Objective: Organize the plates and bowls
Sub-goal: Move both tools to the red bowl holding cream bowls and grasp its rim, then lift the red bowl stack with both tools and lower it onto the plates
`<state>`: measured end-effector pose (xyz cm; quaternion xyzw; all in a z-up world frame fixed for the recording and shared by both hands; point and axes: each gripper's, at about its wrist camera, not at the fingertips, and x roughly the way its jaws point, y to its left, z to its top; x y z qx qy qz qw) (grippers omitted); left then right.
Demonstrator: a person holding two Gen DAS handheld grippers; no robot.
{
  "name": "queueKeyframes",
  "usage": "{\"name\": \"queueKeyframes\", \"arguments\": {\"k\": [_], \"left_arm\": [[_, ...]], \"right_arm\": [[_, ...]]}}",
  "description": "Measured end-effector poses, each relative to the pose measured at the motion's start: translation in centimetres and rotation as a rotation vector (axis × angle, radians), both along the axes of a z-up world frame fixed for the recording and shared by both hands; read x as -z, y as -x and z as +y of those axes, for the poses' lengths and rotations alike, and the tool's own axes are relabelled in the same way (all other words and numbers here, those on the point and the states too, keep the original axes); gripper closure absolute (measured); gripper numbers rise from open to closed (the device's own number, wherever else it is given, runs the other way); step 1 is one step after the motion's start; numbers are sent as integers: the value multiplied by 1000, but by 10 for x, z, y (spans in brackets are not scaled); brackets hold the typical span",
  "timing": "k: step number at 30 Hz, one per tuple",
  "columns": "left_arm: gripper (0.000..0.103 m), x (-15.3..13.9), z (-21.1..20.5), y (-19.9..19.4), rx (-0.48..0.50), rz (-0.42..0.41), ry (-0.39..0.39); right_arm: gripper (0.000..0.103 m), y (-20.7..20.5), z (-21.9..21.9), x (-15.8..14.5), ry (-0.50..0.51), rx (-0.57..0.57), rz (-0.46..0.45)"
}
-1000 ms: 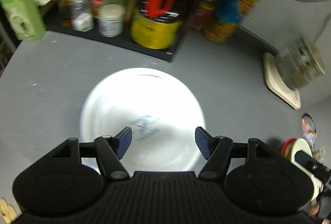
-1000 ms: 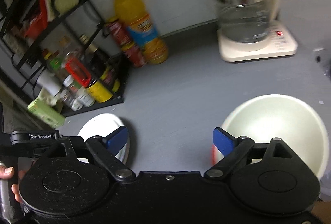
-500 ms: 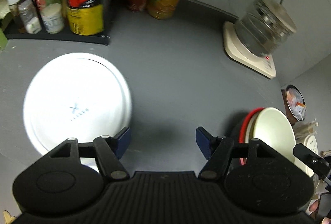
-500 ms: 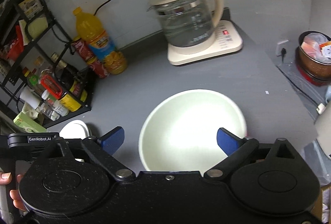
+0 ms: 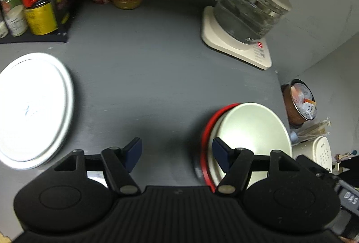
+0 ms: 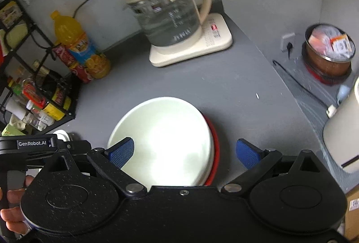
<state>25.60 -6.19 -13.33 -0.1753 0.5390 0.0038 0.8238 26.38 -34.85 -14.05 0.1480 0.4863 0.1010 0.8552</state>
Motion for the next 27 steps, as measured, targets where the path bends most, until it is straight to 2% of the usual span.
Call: {"name": "queueKeyframes", "arguments": {"k": [4, 15, 18, 21, 22, 25, 27], "left_arm": [[35, 6, -18, -8, 33, 10, -1], [36, 46, -47, -23, 64, 120, 6], [39, 58, -48, -26, 63, 150, 9], [42, 64, -46, -27, 60, 157, 23], [43, 65, -47, -27, 64, 157, 28], [58, 70, -47, -29, 66, 177, 62], [73, 74, -48, -31, 68, 195, 84]], "right_arm": [[5, -3, -4, 13, -14, 8, 40], [6, -14, -6, 49, -32, 16, 148], [12, -15, -7, 56, -51, 17, 174], [20, -17, -11, 64, -93, 46, 206], [26, -17, -12, 66, -96, 54, 210], [39, -18, -14, 74, -122, 61, 228], [44, -18, -15, 78, -137, 52, 239]]}}
